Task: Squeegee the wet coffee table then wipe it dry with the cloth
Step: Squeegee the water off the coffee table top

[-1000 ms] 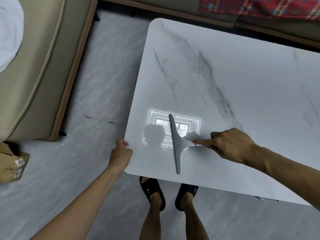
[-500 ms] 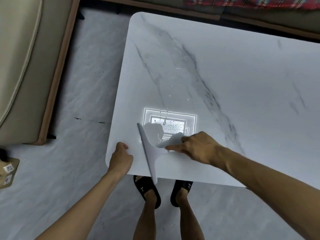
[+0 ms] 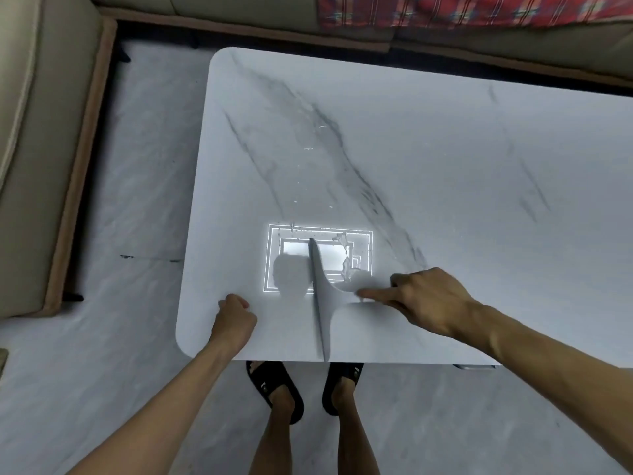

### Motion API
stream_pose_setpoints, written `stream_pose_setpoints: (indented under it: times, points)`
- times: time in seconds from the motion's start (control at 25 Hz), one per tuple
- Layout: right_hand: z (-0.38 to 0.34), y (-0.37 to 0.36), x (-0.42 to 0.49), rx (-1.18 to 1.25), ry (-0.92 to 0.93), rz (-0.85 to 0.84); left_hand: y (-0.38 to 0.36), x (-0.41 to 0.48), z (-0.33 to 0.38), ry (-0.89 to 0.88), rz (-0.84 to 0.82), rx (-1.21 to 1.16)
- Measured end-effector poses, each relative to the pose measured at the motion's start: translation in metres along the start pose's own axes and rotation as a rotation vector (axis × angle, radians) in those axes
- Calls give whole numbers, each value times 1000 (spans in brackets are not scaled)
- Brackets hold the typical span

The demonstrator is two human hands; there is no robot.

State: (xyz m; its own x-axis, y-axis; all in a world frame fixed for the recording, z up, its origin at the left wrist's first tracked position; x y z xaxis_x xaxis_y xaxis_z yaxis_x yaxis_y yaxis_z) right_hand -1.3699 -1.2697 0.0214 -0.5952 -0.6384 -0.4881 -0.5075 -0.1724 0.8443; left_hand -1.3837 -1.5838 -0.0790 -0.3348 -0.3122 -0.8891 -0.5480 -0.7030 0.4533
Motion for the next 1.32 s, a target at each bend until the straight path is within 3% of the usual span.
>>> stream_pose_setpoints:
  times: [0.2,0.64,0.76,0.88,1.0,1.16,1.32]
  points:
    - [-51,-13,73,74,163,23,-4,2,7,1,-68,26]
    - [38,-3,-38,27,-89,-14,1,-3,17,28,-123,48]
    - [13,16,-5,16,-24,22,19,-3,13,33,29,-45]
    - [-45,24,75,52,201,54,48,-3,6,23,234,-181]
    - [-98,19,151,162,301,-4,77,-1,-5,37,323,-260]
    - [-112,15,184,167,293,-35,88,5,-19,71,217,-243]
    - [-57,16,153,211,138,6,74,12,-14,77,96,-151]
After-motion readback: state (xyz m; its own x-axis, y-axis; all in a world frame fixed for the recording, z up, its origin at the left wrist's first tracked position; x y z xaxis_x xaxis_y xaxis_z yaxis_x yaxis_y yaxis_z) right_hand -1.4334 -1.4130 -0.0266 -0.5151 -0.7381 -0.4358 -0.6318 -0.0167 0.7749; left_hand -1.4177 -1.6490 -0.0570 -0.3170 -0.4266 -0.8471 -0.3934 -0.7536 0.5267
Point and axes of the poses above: each hand's wrist, its own x-axis towards the middle knuckle, its own y-axis out of the back of the hand, z = x × y, the point moved 5 cm from there along x, towards the middle knuckle, and after that the axes turned 15 degrees about y, right-handed, at the moved point
